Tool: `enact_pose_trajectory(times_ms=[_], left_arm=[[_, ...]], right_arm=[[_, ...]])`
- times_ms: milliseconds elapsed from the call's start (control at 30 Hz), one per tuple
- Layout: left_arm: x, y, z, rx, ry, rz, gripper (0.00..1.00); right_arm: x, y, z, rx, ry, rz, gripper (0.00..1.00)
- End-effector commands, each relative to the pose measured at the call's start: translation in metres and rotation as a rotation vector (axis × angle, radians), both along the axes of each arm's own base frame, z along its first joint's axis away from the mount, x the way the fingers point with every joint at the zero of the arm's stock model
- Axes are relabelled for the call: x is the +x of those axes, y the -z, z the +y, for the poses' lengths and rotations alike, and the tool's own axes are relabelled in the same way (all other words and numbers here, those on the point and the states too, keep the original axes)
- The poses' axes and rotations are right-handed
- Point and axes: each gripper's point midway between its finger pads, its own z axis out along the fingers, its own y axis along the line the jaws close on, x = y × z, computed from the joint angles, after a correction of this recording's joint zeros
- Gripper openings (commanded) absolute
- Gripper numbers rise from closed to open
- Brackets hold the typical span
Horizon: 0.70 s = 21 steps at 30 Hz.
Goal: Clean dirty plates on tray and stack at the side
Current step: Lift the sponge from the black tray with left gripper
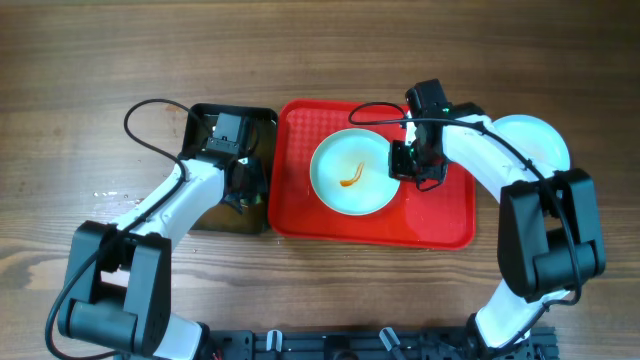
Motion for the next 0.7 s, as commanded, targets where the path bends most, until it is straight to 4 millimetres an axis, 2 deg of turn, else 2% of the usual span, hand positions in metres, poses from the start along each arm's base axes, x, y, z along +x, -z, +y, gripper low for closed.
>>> enact_pose_trajectory(times_ms=[0,133,200,267,333,567,600,667], left_arm=[[-0.001,0.004,0.001,0.001,-0.002,0.008,0.04],[0.005,-0.004,-0.001,-0.007,0.015,-0.027,0.04],[0.016,-0.029,-0.004,-0.023,0.025,-0.105,0.04],[0.027,-0.065,-0.007,-0.051,0.025,-0.214,0.04],[0.03,-0.084,-0.011,-0.083,0.032,-0.272,0.04],[0.034,-0.114,-0.09,-0.539,0.191,-0.296,0.04],[0.034,-0.114,-0.099,-0.579,0.201,-0.285,0.04],[0.034,-0.1,-0.115,-0.611,0.194,-0.24,0.04]], right_arm=[[0.0,-0.007,0.002,0.017,0.0,-0.016,0.05],[-0.001,-0.007,0.002,0.016,-0.001,-0.015,0.05],[0.0,-0.007,0.002,0.017,-0.001,-0.016,0.05],[0.0,-0.007,0.002,0.017,-0.001,-0.016,0.05],[0.0,-0.007,0.002,0.017,-0.001,-0.016,0.05],[0.0,-0.007,0.002,0.017,-0.001,-0.018,0.05],[0.0,-0.007,0.002,0.017,-0.001,-0.018,0.05],[0.0,-0.007,0.002,0.017,-0.001,-0.017,0.05]])
